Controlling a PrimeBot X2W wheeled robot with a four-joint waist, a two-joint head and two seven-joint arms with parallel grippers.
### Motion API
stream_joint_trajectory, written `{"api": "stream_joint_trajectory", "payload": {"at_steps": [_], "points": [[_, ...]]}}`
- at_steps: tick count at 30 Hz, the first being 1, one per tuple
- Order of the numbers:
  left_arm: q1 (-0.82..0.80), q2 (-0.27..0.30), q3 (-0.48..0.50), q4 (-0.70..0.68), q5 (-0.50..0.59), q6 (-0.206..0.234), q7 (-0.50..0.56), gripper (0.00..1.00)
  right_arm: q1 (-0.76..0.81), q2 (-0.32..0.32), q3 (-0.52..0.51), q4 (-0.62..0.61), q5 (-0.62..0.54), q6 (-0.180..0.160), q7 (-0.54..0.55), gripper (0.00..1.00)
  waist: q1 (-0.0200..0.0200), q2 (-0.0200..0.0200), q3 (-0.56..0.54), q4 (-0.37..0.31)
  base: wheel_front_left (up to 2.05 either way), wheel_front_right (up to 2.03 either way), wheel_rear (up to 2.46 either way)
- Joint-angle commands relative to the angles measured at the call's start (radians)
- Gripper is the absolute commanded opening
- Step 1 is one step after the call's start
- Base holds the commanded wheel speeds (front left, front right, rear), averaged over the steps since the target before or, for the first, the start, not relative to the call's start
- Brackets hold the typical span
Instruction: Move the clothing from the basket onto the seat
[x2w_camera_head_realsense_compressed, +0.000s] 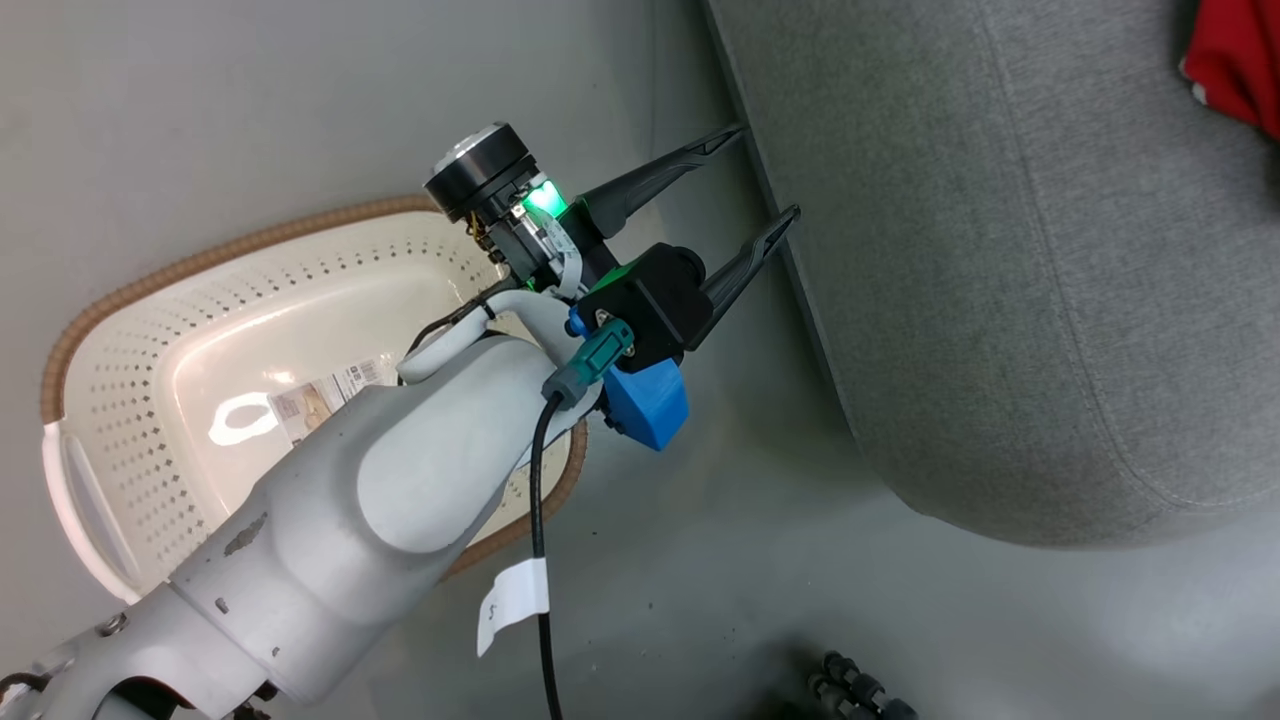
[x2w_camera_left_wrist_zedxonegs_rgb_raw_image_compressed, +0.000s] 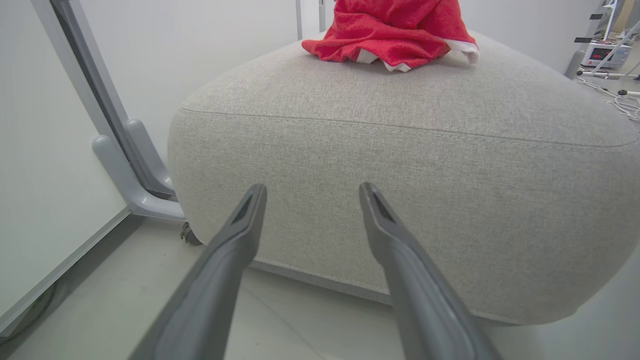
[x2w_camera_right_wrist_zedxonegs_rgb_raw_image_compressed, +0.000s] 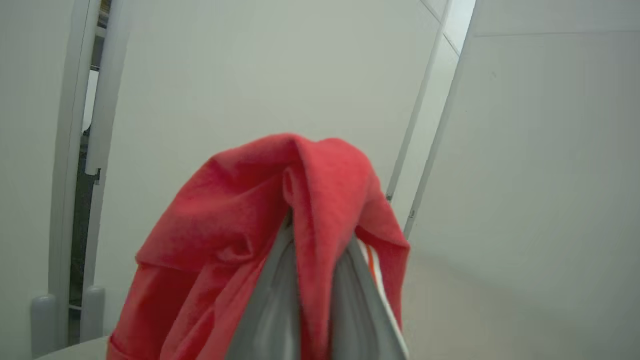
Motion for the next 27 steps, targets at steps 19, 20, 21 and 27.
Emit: {"api": "stream_joint_trajectory", "payload": {"at_steps": [19, 20, 21, 27], "points": [[-0.023, 0.035, -0.013, -0.035, -0.012, 0.016, 0.006, 1.0, 0.121, 0.141, 0.019, 0.269, -0.06, 0.0, -0.003, 1.0, -0.0002, 0.0, 0.028, 0.013, 0.0, 0.0, 0.0], [-0.021, 0.033, -0.012, -0.035, -0.014, 0.017, 0.005, 1.0, 0.127, 0.144, 0.018, 0.26, -0.057, 0.0, -0.003, 1.0, -0.0002, 0.0, 0.022, 0.014, 0.0, 0.0, 0.0], [-0.019, 0.031, -0.011, -0.033, -0.018, 0.018, 0.004, 1.0, 0.139, 0.147, 0.019, 0.247, -0.055, 0.0, -0.003, 1.0, -0.0002, 0.0, 0.014, 0.014, 0.0, 0.0, 0.0], [0.01, 0.012, -0.001, -0.018, -0.037, 0.029, -0.009, 1.0, 0.255, 0.162, 0.026, 0.121, -0.077, 0.0, -0.003, 1.0, -0.0002, 0.0, -0.064, 0.022, 0.0, 0.0, 0.0]]}}
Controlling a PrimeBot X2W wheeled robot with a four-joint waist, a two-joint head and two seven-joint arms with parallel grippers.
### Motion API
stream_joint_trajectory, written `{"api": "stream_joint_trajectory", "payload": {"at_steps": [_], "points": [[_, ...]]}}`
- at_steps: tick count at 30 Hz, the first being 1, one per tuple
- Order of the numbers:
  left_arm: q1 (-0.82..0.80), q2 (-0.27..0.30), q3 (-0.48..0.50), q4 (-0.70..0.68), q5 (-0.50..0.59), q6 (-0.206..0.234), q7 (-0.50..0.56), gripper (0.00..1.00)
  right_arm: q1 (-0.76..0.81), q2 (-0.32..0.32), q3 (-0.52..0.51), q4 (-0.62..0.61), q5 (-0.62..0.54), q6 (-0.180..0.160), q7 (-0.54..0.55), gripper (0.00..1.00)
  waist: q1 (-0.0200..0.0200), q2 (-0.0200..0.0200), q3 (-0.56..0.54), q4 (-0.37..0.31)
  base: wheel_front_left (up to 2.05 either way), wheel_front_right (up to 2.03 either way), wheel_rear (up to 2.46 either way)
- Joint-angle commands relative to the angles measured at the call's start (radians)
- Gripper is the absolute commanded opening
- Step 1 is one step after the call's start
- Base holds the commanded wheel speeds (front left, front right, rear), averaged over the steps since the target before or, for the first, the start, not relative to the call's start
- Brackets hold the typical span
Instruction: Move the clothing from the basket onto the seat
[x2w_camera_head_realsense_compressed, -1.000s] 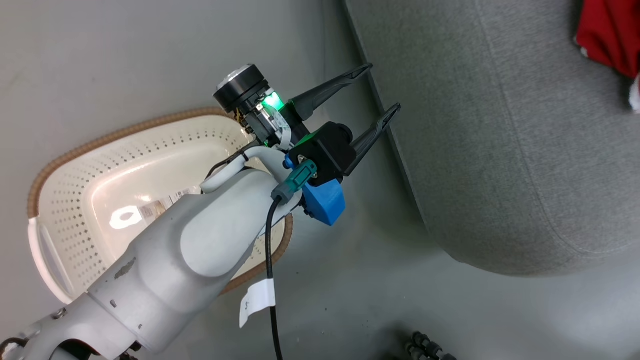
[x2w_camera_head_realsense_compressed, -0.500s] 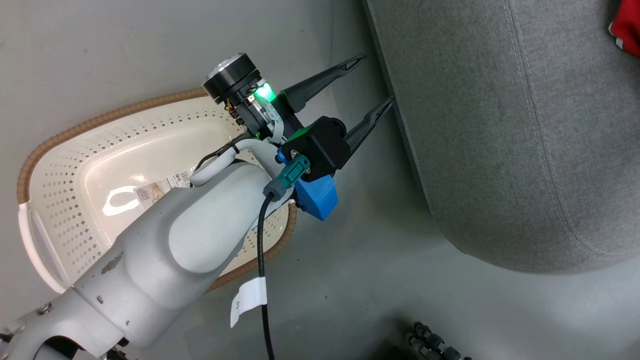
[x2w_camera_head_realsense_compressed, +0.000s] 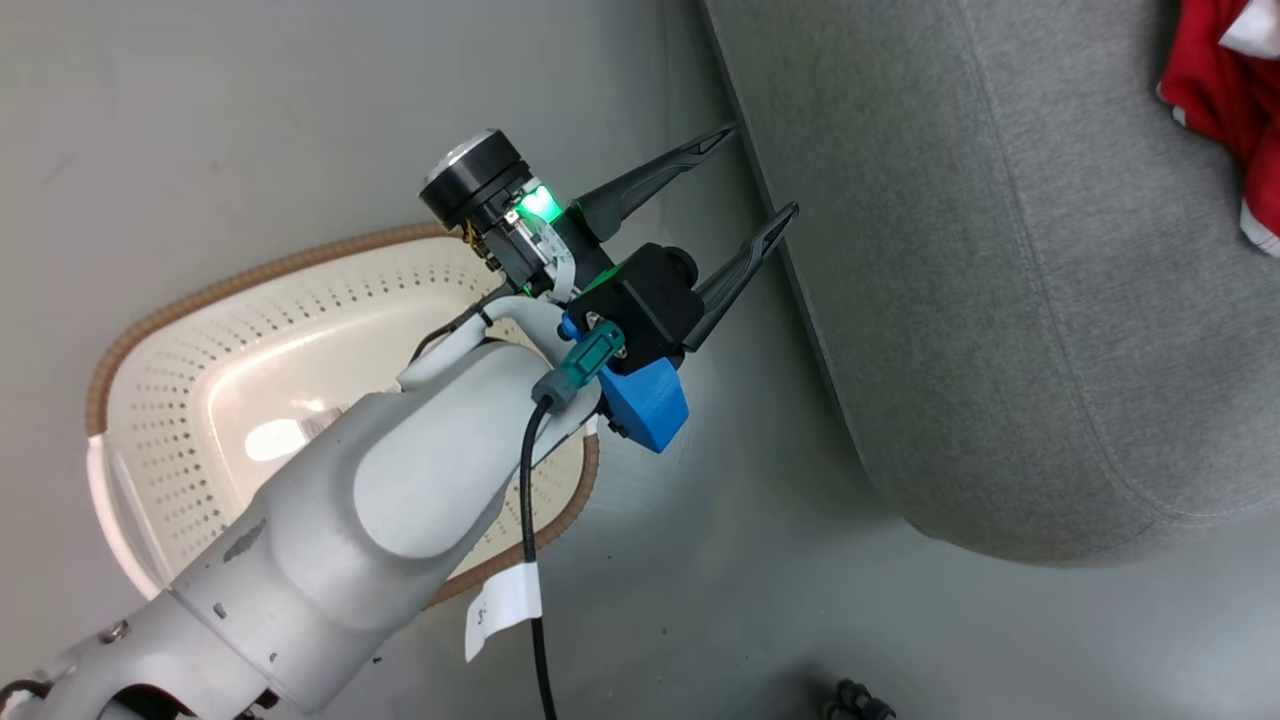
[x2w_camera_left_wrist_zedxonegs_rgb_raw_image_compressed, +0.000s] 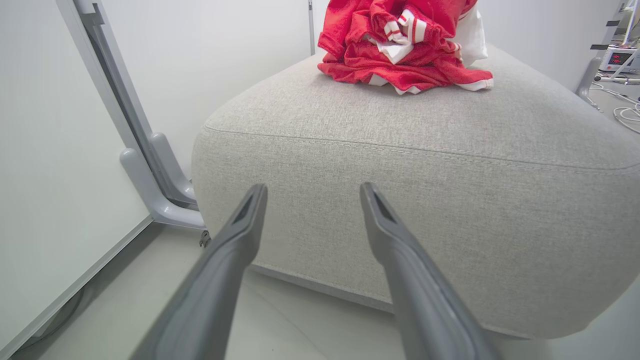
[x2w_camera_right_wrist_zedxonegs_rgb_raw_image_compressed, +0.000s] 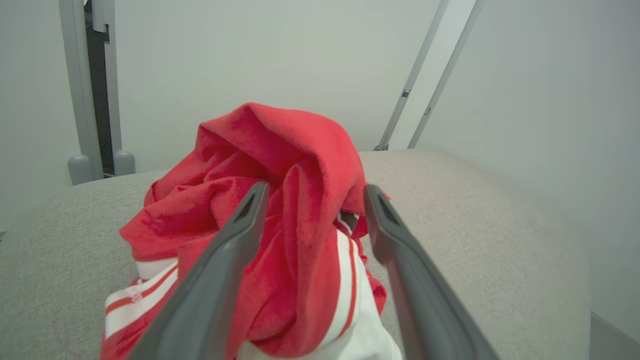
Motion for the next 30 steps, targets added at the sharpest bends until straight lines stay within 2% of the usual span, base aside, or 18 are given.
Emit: {"api": "stream_joint_trajectory", "payload": {"at_steps": [1, 4, 8, 13, 22, 30], "points": [[0.02, -0.009, 0.014, 0.006, -0.013, 0.01, -0.007, 1.0, 0.047, 0.008, 0.006, -0.058, -0.018, 0.0, -0.004, 1.0, 0.0, 0.0, -0.06, 0.011, 0.0, 0.0, 0.0], [0.038, -0.017, 0.029, 0.011, -0.027, 0.016, -0.009, 1.0, 0.079, 0.015, 0.016, -0.113, -0.025, 0.0, -0.004, 1.0, 0.0, 0.0, -0.099, 0.018, 0.0, 0.0, 0.0], [0.086, -0.023, 0.083, -0.015, -0.046, 0.037, -0.009, 1.0, 0.131, 0.022, 0.084, -0.194, -0.038, 0.0, -0.004, 1.0, 0.0, 0.0, -0.181, 0.041, 0.0, 0.0, 0.0], [0.156, -0.035, 0.182, -0.057, -0.058, 0.069, -0.01, 1.0, 0.188, 0.013, 0.171, -0.248, -0.032, 0.0, -0.003, 1.0, 0.0, 0.0, -0.274, 0.103, 0.0, 0.0, 0.0], [0.297, -0.054, 0.405, -0.117, -0.037, 0.105, -0.009, 1.0, 0.244, 0.046, 0.346, -0.218, -0.023, 0.0, -0.004, 1.0, 0.0, 0.0, -0.405, 0.23, 0.0, 0.0, 0.0], [0.428, -0.084, 0.584, -0.126, 0.005, 0.098, -0.009, 1.0, 0.291, 0.09, 0.453, -0.162, -0.005, 0.0, -0.004, 1.0, 0.0, 0.0, -0.494, 0.316, 0.0, 0.0, 0.0]]}}
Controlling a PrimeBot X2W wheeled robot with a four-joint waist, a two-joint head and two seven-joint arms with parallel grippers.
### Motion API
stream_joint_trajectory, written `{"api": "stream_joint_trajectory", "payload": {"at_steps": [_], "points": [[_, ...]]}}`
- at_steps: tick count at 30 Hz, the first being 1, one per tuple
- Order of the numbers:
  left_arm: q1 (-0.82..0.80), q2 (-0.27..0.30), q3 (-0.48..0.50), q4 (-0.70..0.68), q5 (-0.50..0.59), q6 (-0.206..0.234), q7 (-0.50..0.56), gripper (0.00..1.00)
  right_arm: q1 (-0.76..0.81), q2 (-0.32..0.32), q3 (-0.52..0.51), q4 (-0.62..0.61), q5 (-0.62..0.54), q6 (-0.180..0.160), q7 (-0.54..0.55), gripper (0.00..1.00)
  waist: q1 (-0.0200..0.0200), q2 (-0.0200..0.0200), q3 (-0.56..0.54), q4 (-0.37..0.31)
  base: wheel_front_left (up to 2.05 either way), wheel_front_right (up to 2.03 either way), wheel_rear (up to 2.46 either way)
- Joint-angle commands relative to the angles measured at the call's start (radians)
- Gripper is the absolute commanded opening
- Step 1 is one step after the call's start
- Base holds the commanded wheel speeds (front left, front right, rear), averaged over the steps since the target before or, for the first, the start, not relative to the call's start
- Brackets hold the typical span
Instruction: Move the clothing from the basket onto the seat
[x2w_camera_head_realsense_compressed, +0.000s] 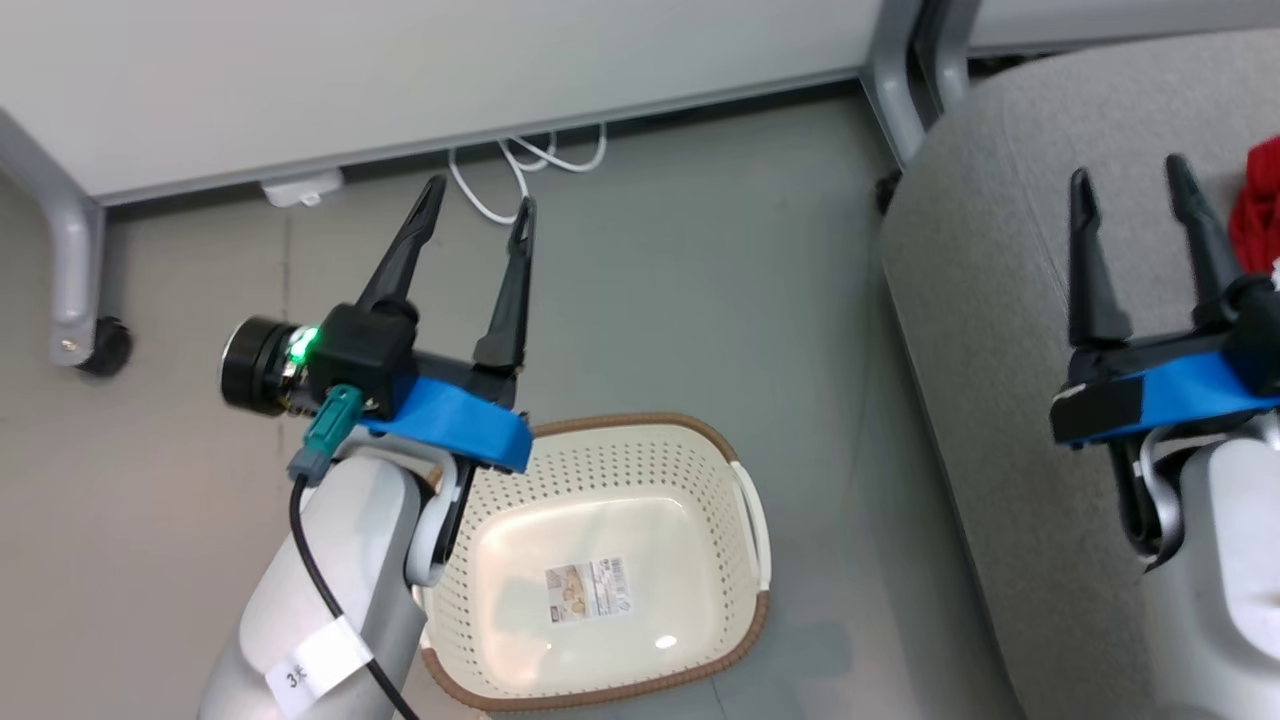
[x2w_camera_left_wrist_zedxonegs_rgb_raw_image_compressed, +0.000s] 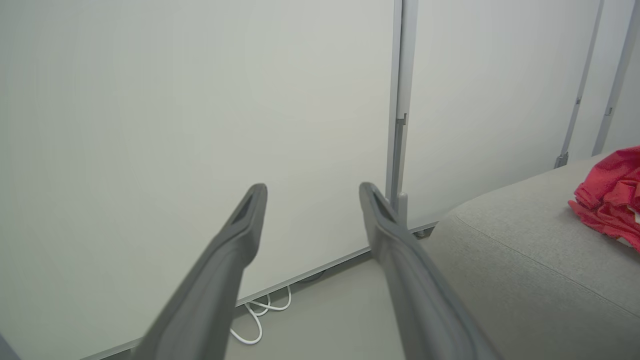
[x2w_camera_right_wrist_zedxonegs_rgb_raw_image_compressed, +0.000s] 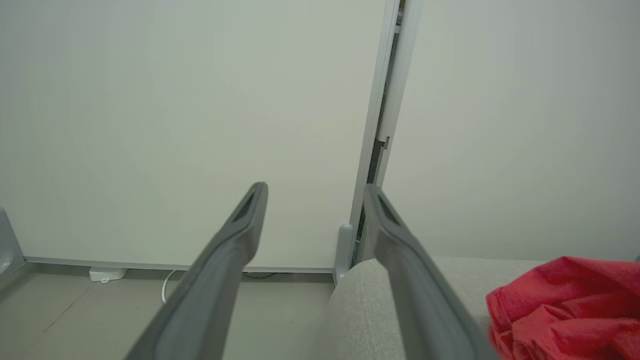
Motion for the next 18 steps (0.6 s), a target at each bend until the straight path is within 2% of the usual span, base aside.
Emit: {"api": "stream_joint_trajectory", "payload": {"at_steps": [1, 9, 18], "points": [[0.031, -0.002, 0.027, -0.001, 0.011, -0.001, -0.002, 1.0, 0.03, 0.009, 0.011, 0.006, 0.005, 0.0, -0.003, 1.0, 0.0001, -0.0001, -0.052, 0.048, 0.0, 0.0, 0.0], [0.168, -0.029, 0.177, -0.019, 0.052, -0.023, -0.002, 1.0, 0.114, 0.046, 0.054, 0.026, 0.027, 0.0, -0.003, 1.0, 0.0001, -0.0001, -0.136, 0.081, 0.0, 0.0, 0.0], [0.33, -0.058, 0.277, -0.07, 0.099, -0.056, -0.002, 1.0, 0.252, 0.079, 0.075, 0.018, 0.043, 0.0, -0.003, 1.0, 0.0001, -0.0001, -0.228, 0.086, 0.0, 0.0, 0.0]]}}
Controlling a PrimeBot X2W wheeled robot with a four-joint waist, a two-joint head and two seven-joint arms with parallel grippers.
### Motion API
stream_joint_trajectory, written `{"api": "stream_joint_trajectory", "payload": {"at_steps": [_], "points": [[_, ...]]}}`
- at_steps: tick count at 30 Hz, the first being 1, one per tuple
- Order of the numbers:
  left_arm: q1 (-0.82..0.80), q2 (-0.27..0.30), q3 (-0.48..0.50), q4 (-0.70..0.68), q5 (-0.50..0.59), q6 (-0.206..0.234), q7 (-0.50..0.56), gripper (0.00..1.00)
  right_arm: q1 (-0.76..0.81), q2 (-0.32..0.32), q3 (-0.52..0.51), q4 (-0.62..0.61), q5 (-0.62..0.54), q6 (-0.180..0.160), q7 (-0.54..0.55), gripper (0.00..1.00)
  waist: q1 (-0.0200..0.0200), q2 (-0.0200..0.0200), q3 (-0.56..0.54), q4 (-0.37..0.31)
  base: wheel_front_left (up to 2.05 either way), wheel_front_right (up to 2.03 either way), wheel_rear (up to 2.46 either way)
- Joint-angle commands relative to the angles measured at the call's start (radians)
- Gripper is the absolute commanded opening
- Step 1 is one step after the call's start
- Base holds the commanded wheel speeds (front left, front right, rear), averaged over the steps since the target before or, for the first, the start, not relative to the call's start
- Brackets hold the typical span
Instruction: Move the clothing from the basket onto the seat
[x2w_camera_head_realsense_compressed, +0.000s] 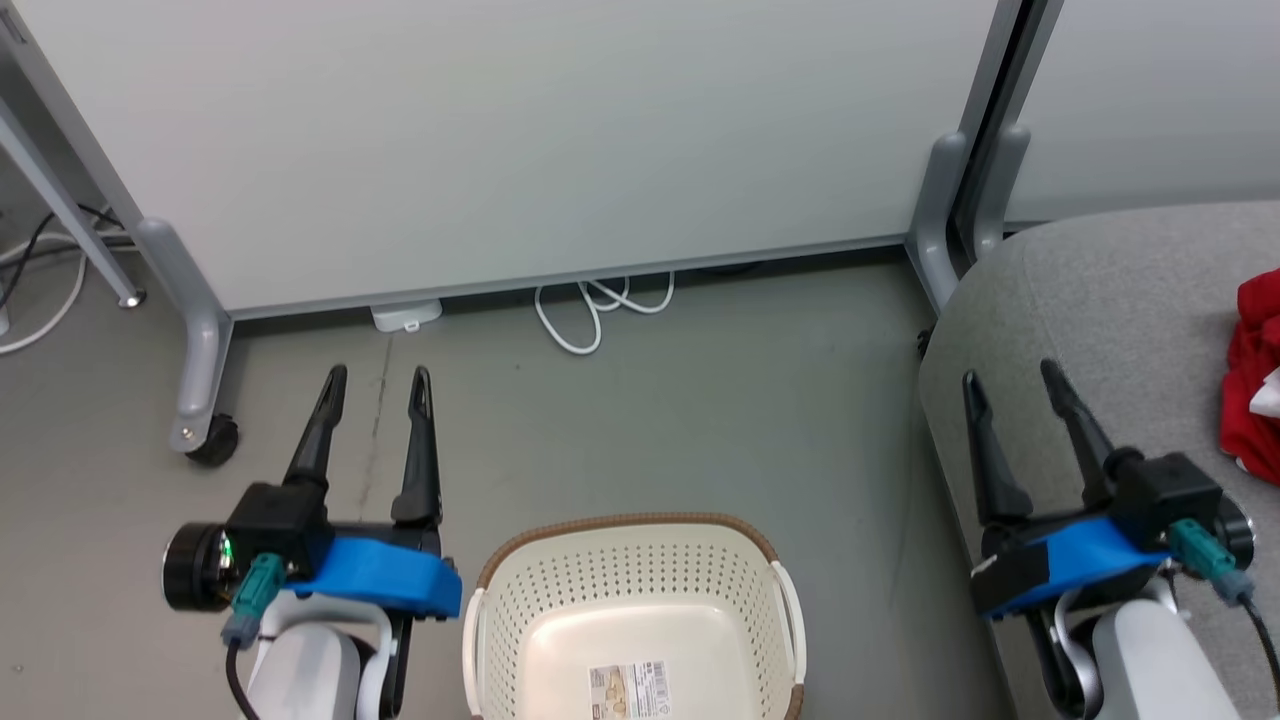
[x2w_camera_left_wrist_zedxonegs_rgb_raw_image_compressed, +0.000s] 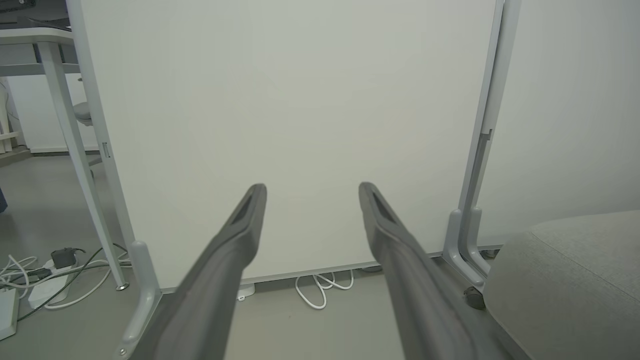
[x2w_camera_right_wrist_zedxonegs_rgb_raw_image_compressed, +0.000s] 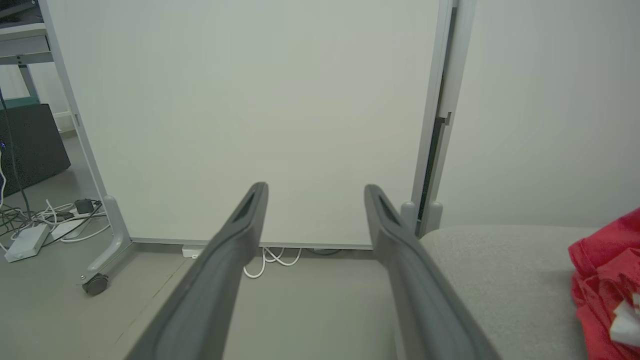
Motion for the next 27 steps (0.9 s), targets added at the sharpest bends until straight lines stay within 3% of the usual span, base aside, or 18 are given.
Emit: {"api": "stream_joint_trajectory", "payload": {"at_steps": [1, 13, 27], "points": [[0.033, -0.003, 0.012, -0.014, 0.011, -0.008, -0.002, 1.0, 0.034, 0.006, 0.006, -0.003, 0.006, 0.0, -0.003, 1.0, 0.0002, 0.0, -0.024, -0.001, 0.0, 0.0, 0.0], [0.133, -0.019, 0.056, -0.037, 0.029, -0.049, -0.003, 1.0, 0.147, 0.023, -0.012, -0.027, 0.029, 0.0, -0.003, 1.0, 0.0002, 0.0, -0.052, 0.011, 0.0, 0.0, 0.0], [0.148, -0.022, 0.054, -0.031, 0.015, -0.056, -0.003, 1.0, 0.176, 0.029, -0.025, -0.023, 0.049, 0.0, -0.003, 1.0, 0.0002, 0.0, -0.052, 0.03, 0.0, 0.0, 0.0]]}}
